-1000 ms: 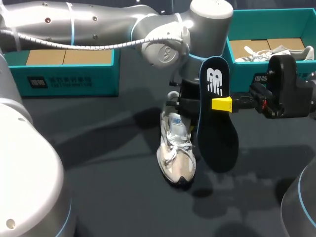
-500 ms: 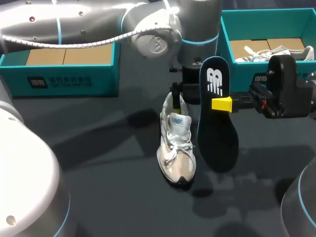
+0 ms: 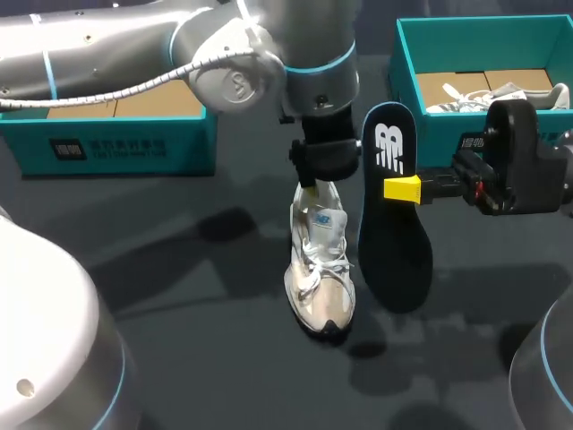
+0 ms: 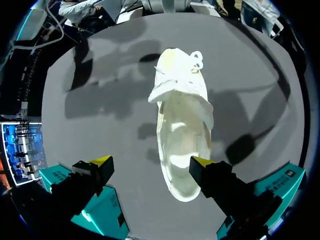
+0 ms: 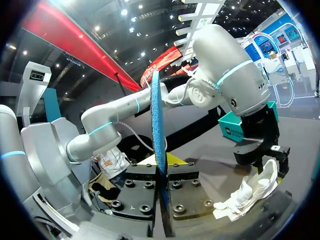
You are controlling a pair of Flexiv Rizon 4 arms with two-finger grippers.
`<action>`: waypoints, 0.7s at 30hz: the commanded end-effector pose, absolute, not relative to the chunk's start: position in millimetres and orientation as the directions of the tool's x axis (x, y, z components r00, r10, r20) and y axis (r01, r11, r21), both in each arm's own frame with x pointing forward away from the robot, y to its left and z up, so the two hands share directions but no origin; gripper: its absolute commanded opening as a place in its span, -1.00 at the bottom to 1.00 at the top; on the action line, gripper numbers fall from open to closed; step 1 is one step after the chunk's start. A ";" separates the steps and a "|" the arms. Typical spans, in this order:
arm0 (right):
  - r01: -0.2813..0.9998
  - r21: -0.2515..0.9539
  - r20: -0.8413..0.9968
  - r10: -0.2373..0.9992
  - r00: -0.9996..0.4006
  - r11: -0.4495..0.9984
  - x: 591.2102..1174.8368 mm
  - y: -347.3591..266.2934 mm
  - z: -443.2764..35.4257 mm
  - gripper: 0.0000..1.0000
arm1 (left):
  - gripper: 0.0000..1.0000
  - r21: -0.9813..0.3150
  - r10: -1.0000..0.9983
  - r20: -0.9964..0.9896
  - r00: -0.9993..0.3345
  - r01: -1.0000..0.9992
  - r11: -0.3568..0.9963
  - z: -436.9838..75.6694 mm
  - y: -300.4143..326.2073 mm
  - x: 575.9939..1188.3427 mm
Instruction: Take the shoe out of the shoebox, open the shoe tongue, remove and reinsert the insole, then place the shoe into the shoebox
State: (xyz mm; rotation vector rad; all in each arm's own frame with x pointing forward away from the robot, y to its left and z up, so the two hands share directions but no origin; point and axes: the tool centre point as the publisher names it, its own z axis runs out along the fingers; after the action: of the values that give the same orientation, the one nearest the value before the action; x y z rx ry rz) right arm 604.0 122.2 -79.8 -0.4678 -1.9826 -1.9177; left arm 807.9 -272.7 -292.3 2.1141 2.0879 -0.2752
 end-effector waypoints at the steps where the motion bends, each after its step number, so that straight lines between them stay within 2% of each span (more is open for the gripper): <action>1: 0.462 0.886 0.462 0.001 -0.887 0.035 603.8 123.5 -80.3 -1.00 | 1.00 0.068 0.887 -0.459 0.048 0.998 -0.019 -265.2 -259.6 811.8; 3: 0.462 0.886 0.462 0.001 -0.887 0.035 603.8 123.5 -80.3 -1.00 | 1.00 0.090 0.833 -0.549 0.068 0.996 -0.022 -244.2 -258.7 817.3; 6: 0.462 0.886 0.462 0.001 -0.887 0.035 603.8 123.5 -80.3 -1.00 | 1.00 0.031 0.705 -0.703 0.088 0.995 -0.093 -209.8 -244.7 824.9; 16: 0.462 0.886 0.462 0.001 -0.887 0.035 603.8 123.5 -80.3 -1.00 | 1.00 0.023 0.700 -0.710 0.073 0.996 -0.081 -212.7 -246.3 824.4; 21: 0.462 0.886 0.462 0.001 -0.887 0.035 603.8 123.5 -80.3 -1.00 | 1.00 0.043 0.589 -0.805 0.077 0.997 -0.071 -200.1 -259.2 821.2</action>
State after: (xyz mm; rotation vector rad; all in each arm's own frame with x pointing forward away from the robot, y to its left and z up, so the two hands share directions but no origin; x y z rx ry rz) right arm 604.1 122.2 -79.8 -0.4681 -1.9826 -1.9178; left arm 826.3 -258.0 -195.9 1.8922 1.7074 -0.6778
